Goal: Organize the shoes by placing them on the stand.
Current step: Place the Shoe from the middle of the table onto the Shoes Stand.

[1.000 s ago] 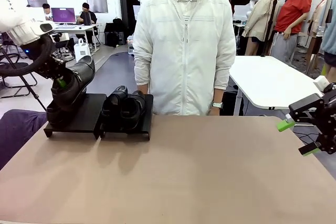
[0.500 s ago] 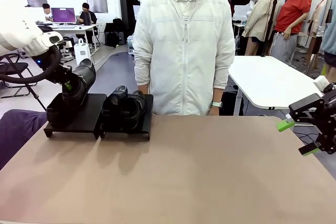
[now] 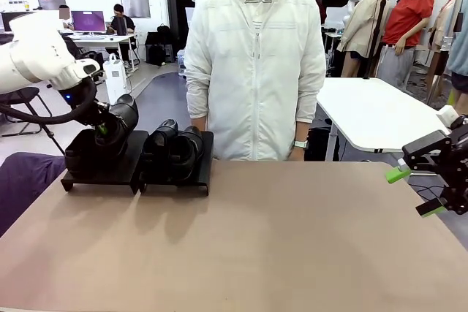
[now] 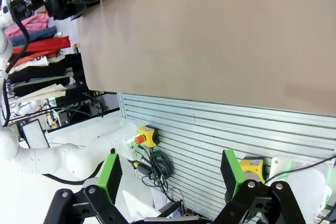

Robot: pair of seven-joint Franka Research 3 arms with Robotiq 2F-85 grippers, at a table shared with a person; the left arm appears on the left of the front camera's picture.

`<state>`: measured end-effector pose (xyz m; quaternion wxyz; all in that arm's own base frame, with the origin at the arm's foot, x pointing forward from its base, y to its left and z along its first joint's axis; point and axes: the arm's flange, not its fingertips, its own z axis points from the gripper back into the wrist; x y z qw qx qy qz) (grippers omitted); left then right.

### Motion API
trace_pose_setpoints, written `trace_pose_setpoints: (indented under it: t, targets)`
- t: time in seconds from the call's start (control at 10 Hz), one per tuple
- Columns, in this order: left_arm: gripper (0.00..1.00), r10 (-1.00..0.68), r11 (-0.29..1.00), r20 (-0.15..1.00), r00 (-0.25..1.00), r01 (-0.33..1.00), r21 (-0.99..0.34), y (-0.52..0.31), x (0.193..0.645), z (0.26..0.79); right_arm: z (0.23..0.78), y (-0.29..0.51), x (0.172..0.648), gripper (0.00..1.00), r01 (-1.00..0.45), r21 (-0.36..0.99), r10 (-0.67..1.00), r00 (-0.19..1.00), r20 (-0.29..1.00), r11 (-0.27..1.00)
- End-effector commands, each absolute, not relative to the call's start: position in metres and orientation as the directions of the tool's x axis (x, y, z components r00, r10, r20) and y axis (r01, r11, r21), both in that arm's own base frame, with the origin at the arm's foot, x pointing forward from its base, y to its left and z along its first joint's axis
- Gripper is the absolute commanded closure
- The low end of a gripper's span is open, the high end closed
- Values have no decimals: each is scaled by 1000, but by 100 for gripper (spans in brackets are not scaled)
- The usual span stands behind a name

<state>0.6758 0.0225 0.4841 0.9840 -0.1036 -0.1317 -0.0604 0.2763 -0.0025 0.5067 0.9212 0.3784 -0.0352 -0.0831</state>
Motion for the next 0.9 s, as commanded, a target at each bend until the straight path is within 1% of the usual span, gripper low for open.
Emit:
trace_pose_setpoints:
  t: [0.0,0.3,0.4,0.5,0.6,0.8]
  targets:
    - [100,-75,983,261,962,116,-144,17,693,479,510,-2,278,0,106,724,-168,986,13,681]
    - [100,-85,986,222,971,114,-120,15,700,466,510,-2,278,0,106,724,-168,986,13,681]
    - [75,-86,986,223,971,116,-123,16,700,466,510,-2,278,0,106,724,-168,986,13,681]
    - [17,-92,984,226,970,123,-130,16,699,465,510,-2,278,0,106,724,-168,986,13,681]
    - [0,-99,982,218,971,131,-137,17,698,465,510,-2,278,0,106,724,-168,986,13,681]
    - [0,-137,973,240,961,176,-151,13,684,473,510,-2,278,0,106,724,-168,986,13,681]
